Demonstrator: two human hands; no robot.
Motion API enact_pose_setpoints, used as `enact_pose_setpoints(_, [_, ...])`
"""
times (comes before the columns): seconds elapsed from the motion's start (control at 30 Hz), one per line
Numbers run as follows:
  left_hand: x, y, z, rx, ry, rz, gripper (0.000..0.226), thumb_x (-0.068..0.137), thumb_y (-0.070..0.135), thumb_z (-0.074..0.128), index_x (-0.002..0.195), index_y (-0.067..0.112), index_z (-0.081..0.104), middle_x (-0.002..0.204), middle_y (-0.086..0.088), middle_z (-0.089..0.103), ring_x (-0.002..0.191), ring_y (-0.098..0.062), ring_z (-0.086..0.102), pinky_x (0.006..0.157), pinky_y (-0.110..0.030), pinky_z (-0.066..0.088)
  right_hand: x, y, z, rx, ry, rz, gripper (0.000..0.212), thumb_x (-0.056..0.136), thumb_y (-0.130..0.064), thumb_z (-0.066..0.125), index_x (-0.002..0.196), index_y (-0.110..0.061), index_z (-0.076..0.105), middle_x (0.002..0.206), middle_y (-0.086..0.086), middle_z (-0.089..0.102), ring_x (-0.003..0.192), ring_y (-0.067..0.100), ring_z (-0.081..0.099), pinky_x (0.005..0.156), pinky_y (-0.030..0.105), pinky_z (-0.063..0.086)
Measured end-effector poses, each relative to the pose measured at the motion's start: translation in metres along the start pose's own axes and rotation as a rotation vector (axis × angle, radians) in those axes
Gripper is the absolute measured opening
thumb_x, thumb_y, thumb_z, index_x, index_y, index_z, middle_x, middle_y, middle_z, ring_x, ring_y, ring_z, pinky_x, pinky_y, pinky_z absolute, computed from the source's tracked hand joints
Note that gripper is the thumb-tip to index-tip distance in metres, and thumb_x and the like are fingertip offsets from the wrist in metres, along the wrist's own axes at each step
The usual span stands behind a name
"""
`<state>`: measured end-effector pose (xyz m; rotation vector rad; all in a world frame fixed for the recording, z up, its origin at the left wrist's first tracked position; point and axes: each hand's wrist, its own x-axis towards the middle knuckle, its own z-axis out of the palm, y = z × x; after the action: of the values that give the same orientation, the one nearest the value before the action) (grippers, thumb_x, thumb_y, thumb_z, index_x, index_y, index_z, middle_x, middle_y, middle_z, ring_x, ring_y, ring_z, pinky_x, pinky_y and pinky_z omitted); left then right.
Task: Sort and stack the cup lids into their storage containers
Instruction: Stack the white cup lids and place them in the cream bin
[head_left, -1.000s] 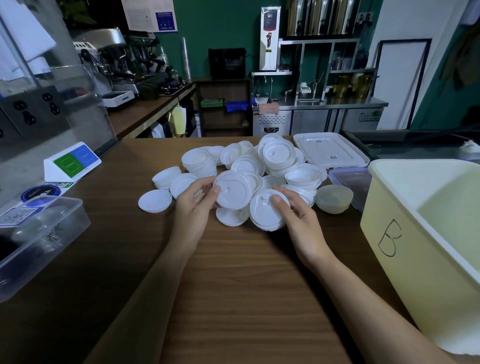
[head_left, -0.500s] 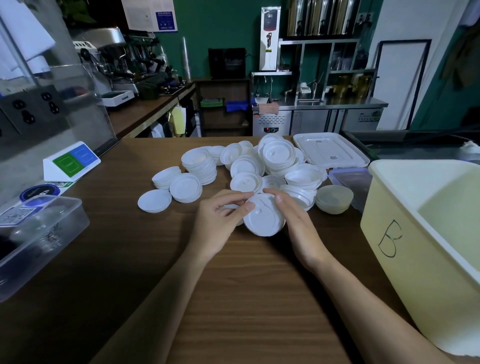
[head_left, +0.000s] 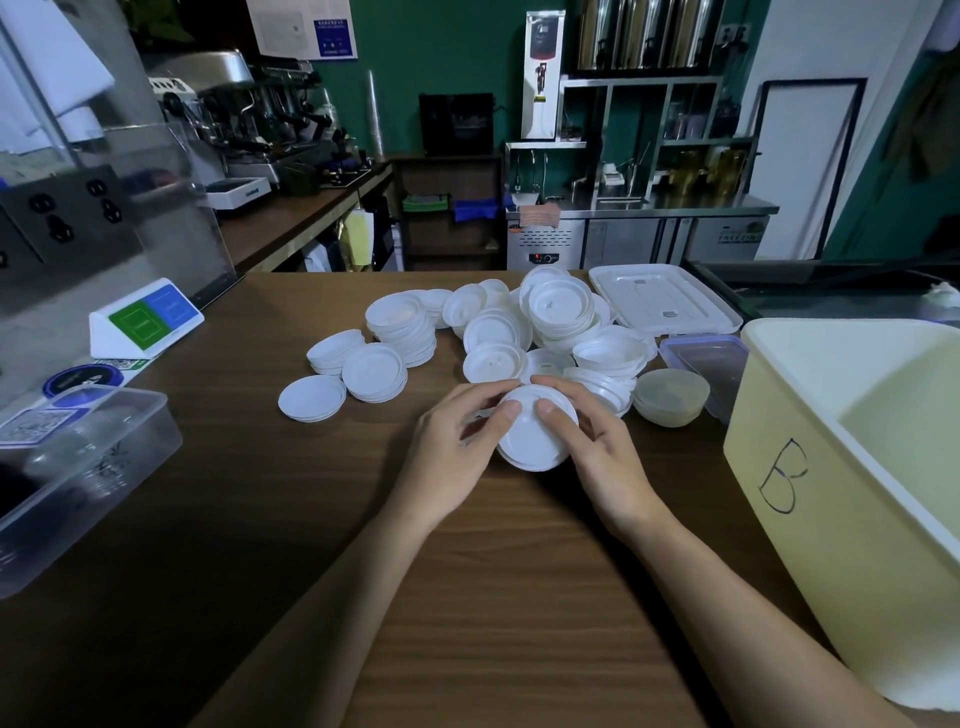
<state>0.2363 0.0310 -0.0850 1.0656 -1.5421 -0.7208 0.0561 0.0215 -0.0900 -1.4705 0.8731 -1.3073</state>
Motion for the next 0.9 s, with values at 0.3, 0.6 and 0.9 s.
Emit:
enact_pose_setpoints(0.3, [0.000, 0.004, -0.006, -0.167, -0.174, -0.142, 0.048, 0.095, 0.026, 0.076, 0.140, 0.037, 0.062, 0.135, 0.008, 0.068, 0.119, -0.016, 0.070, 0.106, -0.048, 0.055, 0.002, 0.000, -0.001, 0.086, 0.024, 0.003, 0.032, 0.101, -0.035, 0.064, 0.130, -0.024, 0.072, 0.129, 0.004, 0.074, 0.128, 0.026, 0.065, 0.117, 0.056, 0.045])
enact_pose_setpoints(0.6, [0.001, 0.000, -0.010, -0.119, -0.111, -0.133, 0.058, 0.084, 0.051, 0.081, 0.137, 0.038, 0.062, 0.138, 0.003, 0.067, 0.124, -0.016, 0.068, 0.105, -0.042, 0.055, 0.000, -0.004, 0.000, 0.037, -0.014, -0.006, 0.036, 0.099, -0.020, 0.071, 0.134, -0.026, 0.066, 0.130, -0.006, 0.074, 0.124, 0.009, 0.067, 0.104, 0.024, 0.050])
enact_pose_setpoints(0.9, [0.007, -0.023, -0.050, 0.624, -0.085, 0.060, 0.018, 0.084, 0.018, 0.080, 0.100, 0.026, 0.078, 0.104, 0.017, 0.071, 0.102, -0.001, 0.065, 0.093, -0.025, 0.052, 0.003, -0.003, -0.003, 0.020, 0.115, -0.018, 0.034, 0.097, -0.020, 0.075, 0.131, -0.023, 0.070, 0.125, -0.008, 0.074, 0.118, 0.007, 0.068, 0.095, 0.016, 0.051])
